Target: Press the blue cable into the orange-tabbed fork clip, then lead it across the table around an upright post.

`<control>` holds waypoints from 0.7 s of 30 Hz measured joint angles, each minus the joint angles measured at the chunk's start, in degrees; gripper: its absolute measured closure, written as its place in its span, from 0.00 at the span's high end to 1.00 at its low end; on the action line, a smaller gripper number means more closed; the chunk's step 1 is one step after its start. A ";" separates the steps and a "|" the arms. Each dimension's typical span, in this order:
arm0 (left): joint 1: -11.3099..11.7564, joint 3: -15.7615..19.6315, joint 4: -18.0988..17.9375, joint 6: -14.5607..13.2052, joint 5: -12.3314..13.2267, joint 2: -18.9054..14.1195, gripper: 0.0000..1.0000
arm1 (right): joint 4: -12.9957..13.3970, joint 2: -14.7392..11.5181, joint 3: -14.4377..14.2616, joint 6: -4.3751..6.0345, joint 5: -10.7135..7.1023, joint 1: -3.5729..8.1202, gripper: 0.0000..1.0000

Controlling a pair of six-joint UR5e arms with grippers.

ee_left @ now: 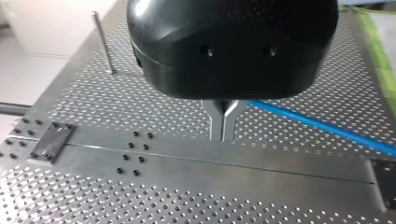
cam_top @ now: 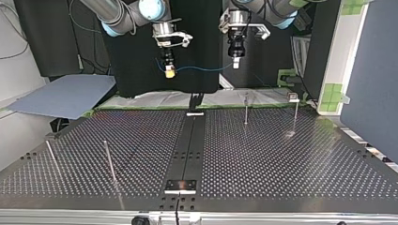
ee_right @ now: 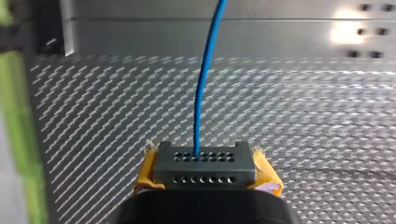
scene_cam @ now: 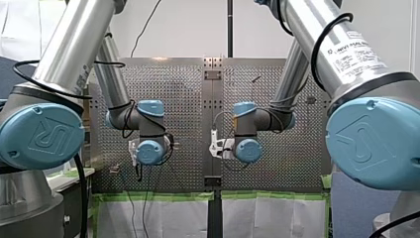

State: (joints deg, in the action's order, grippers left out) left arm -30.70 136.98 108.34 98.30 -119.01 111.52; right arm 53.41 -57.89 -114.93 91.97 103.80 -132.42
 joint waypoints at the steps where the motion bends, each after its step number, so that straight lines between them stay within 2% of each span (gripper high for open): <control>1: 0.40 0.00 -0.49 0.48 0.46 0.30 0.00 | 0.32 -0.25 0.11 0.51 -0.47 0.16 0.00; 5: 2.47 0.00 -2.69 2.54 2.63 2.19 0.00 | 2.46 0.70 1.70 2.61 -1.68 0.91 0.00; 7: 3.71 0.00 -3.91 3.03 3.88 3.41 0.00 | 3.25 1.61 2.68 2.99 -1.98 1.18 0.00; 16: 8.68 -0.02 -8.88 0.66 8.06 8.36 0.00 | 4.16 6.74 7.81 3.47 -5.29 3.31 0.00; 21: 11.62 -0.02 -9.82 0.38 10.82 11.30 0.00 | 3.99 9.65 9.80 3.58 -6.56 4.48 0.00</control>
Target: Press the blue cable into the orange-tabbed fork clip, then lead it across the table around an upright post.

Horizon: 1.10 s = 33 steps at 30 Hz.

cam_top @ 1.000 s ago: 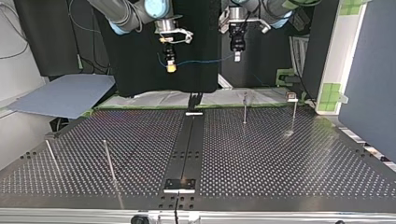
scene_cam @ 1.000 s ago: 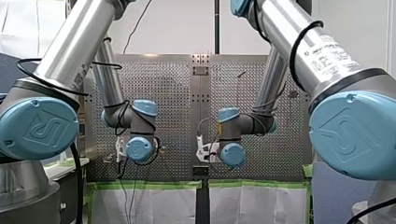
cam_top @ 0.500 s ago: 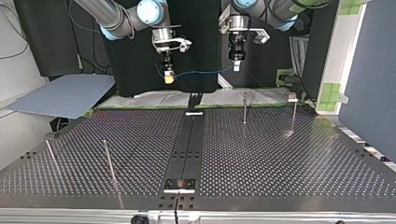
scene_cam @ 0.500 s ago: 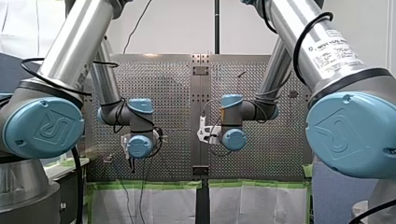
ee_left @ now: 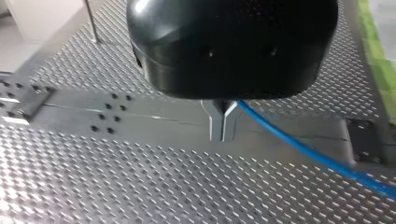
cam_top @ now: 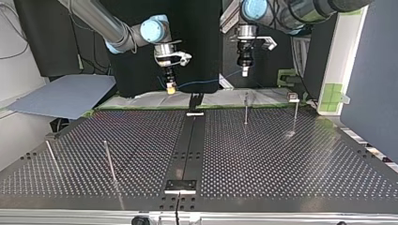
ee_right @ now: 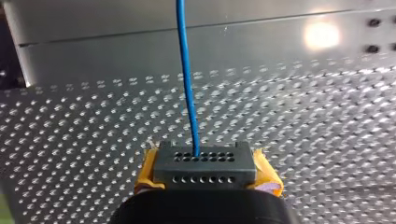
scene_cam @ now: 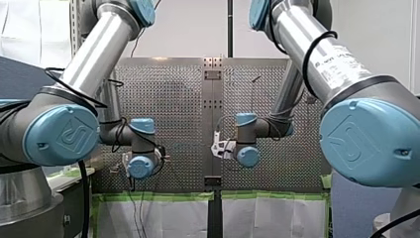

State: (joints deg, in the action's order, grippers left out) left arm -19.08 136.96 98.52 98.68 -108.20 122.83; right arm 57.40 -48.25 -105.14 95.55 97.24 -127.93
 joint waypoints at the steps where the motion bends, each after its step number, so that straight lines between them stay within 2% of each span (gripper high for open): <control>1: 0.58 0.00 0.06 0.15 0.43 0.58 0.00 | -0.11 0.54 0.30 -0.02 -0.09 0.15 0.00; 7: 3.90 -0.74 0.49 1.71 2.72 4.22 0.00 | -0.29 3.96 1.98 0.05 -0.68 0.91 0.00; 12: 4.74 -3.19 -0.08 2.10 3.97 7.06 0.00 | -0.07 6.48 2.81 -0.05 -1.37 1.51 0.00; 18: 4.99 -6.51 2.34 2.90 6.65 10.41 0.00 | 0.03 8.65 4.14 -0.19 -1.85 2.27 0.00; 25: 5.83 -9.59 5.37 3.23 5.07 13.21 0.00 | -0.48 11.26 6.42 -0.21 -2.35 2.76 0.00; 29: 6.81 -10.23 5.63 3.04 3.35 13.53 0.00 | -0.45 11.96 7.27 -0.25 -3.10 2.67 0.00; 33: 7.65 -10.99 5.52 3.00 3.47 13.54 0.00 | -0.59 12.14 7.95 -0.31 -3.99 2.59 0.00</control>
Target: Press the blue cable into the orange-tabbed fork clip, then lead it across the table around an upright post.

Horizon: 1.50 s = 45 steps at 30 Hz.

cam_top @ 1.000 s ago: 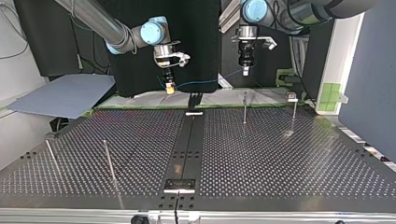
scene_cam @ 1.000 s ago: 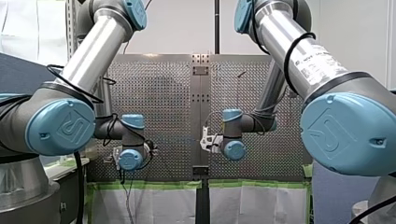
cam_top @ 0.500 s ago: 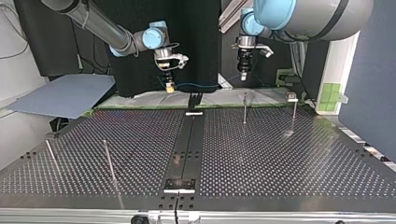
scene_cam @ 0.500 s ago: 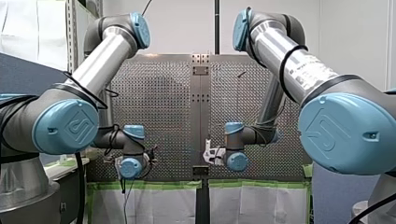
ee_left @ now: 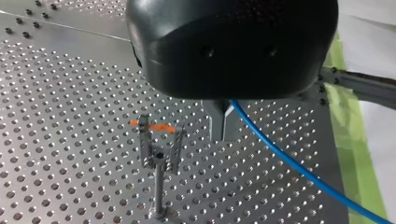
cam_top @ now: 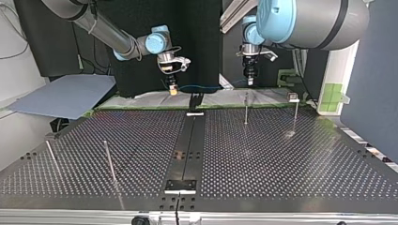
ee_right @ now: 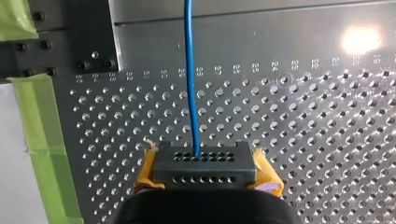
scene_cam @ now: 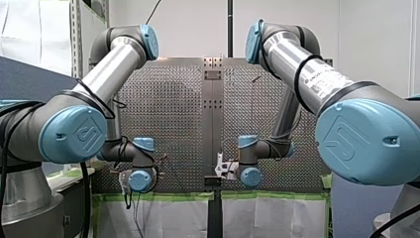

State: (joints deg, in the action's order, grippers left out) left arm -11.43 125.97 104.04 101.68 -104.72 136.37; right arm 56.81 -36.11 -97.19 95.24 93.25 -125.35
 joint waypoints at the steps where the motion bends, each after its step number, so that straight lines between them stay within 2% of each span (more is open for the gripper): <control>1: 0.15 -0.16 -0.04 -0.02 0.20 0.00 0.00 | -0.03 0.03 0.17 -0.01 -0.13 -0.01 0.00; 7: 0.89 -1.35 0.15 -0.05 1.76 0.02 0.00 | -0.15 0.10 0.71 -0.04 -0.57 -0.01 0.00; 14: 2.44 -3.53 2.28 -0.47 1.36 0.03 0.00 | -0.19 0.17 1.55 0.01 -1.94 0.25 0.00; 21: 3.84 -5.52 4.47 -1.01 1.27 0.02 0.00 | -0.69 0.22 2.37 -0.17 -2.17 0.31 0.00; 30: 5.71 -6.48 5.31 -1.62 2.40 -0.01 0.00 | -1.39 0.34 3.08 -0.21 -2.13 0.39 0.00; 37: 8.66 -6.78 6.12 -2.29 4.60 -0.01 0.00 | -1.43 0.36 3.17 -0.21 -2.11 0.72 0.00; 41: 9.36 -7.27 6.63 -2.59 5.49 0.00 0.00 | -1.53 0.39 3.43 -0.21 -2.05 0.81 0.00; 45: 9.52 -8.64 8.58 -2.93 7.37 0.00 0.00 | -1.59 0.44 3.58 -0.21 -2.02 1.19 0.00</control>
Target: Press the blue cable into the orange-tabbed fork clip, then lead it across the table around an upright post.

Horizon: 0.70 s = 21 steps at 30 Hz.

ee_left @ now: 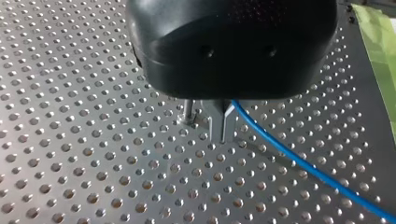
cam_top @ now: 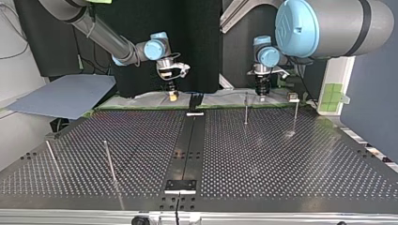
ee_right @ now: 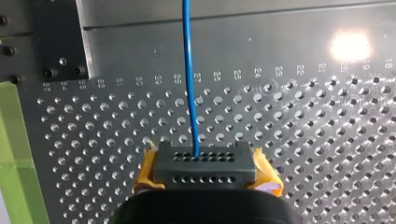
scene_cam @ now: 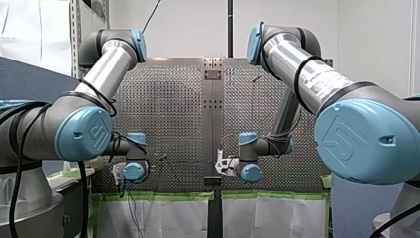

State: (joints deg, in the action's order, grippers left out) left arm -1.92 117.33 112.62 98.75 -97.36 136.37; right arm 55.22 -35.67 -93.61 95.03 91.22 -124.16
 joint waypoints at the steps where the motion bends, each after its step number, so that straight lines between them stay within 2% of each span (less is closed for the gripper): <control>1: 0.01 -0.27 0.51 -0.07 0.47 0.00 0.00 | -0.01 0.00 0.01 0.00 -0.01 0.14 0.00; 6: 0.11 -1.48 2.39 0.03 1.75 0.02 0.00 | -0.02 0.04 0.03 -0.04 -0.06 0.90 0.00; 12: 0.60 -3.25 3.23 2.38 1.89 0.03 0.00 | -0.03 0.12 0.19 -0.03 -0.12 1.80 0.00; 21: 1.46 -6.09 6.12 3.71 2.71 0.04 0.00 | -1.28 0.26 1.50 -0.09 -0.20 3.32 0.00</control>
State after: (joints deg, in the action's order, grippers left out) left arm -0.46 111.25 118.74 102.47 -94.64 136.41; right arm 53.94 -35.41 -92.11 94.94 91.02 -120.84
